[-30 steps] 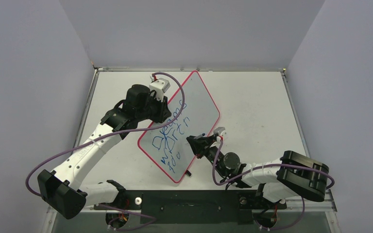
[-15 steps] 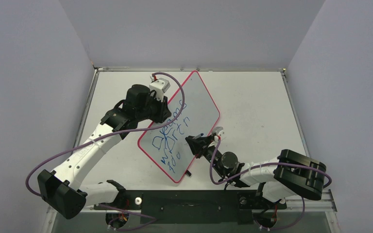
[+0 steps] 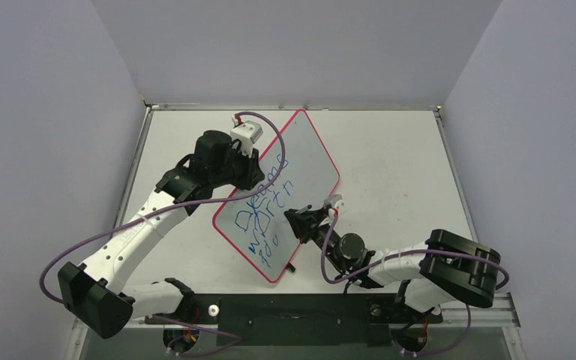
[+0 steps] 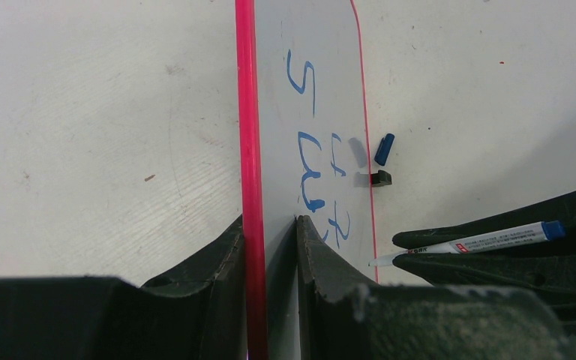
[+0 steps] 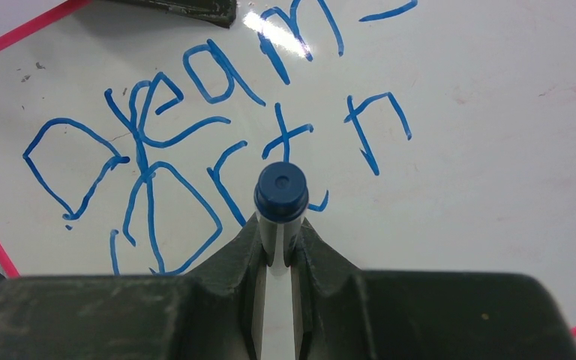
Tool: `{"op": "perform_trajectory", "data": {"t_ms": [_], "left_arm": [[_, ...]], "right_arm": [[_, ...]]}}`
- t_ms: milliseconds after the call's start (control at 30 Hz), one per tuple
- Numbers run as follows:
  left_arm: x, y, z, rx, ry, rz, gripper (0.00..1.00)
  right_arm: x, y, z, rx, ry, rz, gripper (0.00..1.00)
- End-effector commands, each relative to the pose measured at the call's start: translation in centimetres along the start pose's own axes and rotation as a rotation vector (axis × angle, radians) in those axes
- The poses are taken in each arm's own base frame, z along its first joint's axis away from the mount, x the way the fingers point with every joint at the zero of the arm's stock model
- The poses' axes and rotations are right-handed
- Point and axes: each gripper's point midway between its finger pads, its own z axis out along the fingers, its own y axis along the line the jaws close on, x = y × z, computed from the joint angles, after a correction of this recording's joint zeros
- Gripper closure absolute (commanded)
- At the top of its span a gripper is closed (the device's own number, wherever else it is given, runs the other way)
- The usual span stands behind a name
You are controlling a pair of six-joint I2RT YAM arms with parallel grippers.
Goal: Write a sentence on the whiteboard
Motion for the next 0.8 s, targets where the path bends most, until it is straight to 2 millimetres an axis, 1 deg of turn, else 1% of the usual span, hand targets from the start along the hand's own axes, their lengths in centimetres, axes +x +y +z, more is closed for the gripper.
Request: {"op": "perform_trajectory", "data": {"t_ms": [0,267,567,667,767], "left_arm": [[-3.5,2.0,-0.4,-0.086,-0.132,0.100,1.00],[-3.5,2.0,-0.4,-0.086,-0.132,0.100,1.00],[-3.5,1.9,-0.5,-0.085,-0.134,0.100,1.00],[-3.5,2.0,-0.4,-0.086,-0.133,0.100,1.00],[-3.6,1.9,-0.5,-0.085,-0.135,0.100,1.00]], "right_arm": [[-1.2,1.6,1.1,-0.047,-0.040,0.019,1.00],[0.1,2.4,1.3,-0.070,-0.014,0.043,1.00],[1.9,3.4,0.4,-0.085,0.022,0.061,1.00],[2.4,3.4,0.1,-0.081,0.033,0.063,1.00],[3.2,2.5,-0.2,-0.044,0.048,0.063,1.00]]}}
